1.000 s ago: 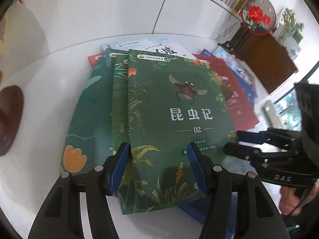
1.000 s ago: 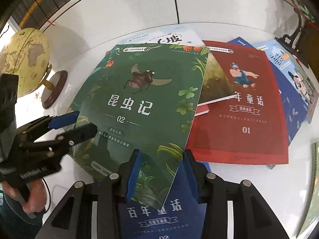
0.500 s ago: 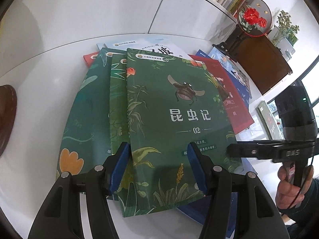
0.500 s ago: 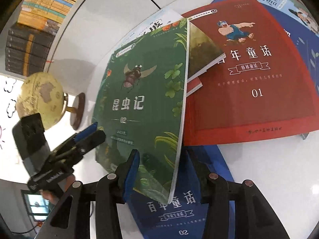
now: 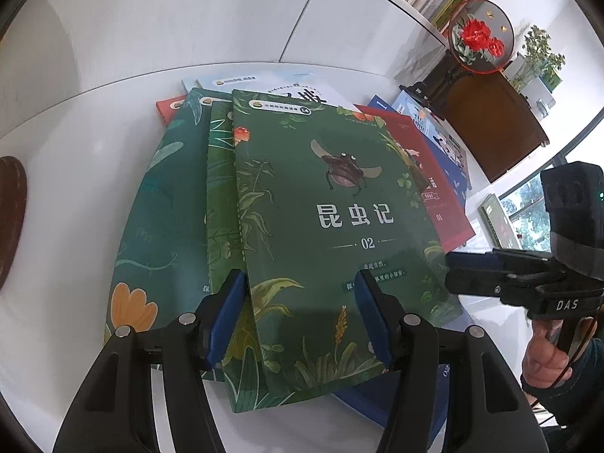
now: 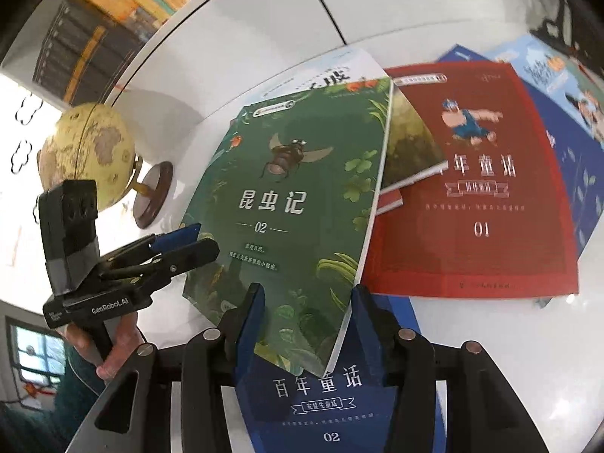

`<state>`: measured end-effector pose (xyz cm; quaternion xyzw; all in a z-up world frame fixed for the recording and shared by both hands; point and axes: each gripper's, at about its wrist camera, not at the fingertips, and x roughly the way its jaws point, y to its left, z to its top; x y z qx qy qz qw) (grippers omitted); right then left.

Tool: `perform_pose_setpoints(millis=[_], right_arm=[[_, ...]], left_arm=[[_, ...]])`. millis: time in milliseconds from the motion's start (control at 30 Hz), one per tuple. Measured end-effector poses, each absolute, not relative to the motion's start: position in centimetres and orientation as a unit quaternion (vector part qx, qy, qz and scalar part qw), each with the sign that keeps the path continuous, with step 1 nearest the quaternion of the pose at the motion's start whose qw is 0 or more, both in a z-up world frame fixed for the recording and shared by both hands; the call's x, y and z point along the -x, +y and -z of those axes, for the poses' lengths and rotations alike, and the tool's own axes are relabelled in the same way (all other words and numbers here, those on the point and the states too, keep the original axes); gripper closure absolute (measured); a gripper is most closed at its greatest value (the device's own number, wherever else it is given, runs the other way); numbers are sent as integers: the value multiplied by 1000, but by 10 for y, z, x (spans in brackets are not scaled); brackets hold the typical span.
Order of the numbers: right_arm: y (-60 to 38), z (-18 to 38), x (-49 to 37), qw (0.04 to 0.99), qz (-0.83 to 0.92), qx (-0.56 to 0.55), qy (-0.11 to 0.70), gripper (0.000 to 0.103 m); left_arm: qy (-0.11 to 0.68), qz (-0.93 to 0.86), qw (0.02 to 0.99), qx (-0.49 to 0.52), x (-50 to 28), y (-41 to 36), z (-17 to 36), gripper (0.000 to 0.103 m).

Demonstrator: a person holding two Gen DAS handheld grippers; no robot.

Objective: Organize books
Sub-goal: 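Position the right tool fingers around the beetle-cover green book edge, then close the right tool on the beetle-cover book edge and lift it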

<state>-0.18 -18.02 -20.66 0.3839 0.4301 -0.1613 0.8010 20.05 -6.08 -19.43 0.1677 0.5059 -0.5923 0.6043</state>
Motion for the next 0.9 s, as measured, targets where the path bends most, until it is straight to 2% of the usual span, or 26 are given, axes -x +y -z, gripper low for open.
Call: perform_pose_setpoints(millis=[400, 567, 767, 900], right_arm=[[-204, 233, -9, 790, 147, -408, 432, 55], [-193, 220, -12, 804, 163, -368, 438, 55], [-165, 185, -22, 843, 173, -265, 434, 54], [-180, 188, -20, 841, 152, -311, 415, 54]], left_arm=[[506, 599, 598, -165, -204, -63, 194, 47], [504, 599, 600, -165, -202, -64, 194, 45], [500, 599, 603, -167, -201, -63, 194, 45], [501, 600, 601, -164, -203, -63, 194, 45]])
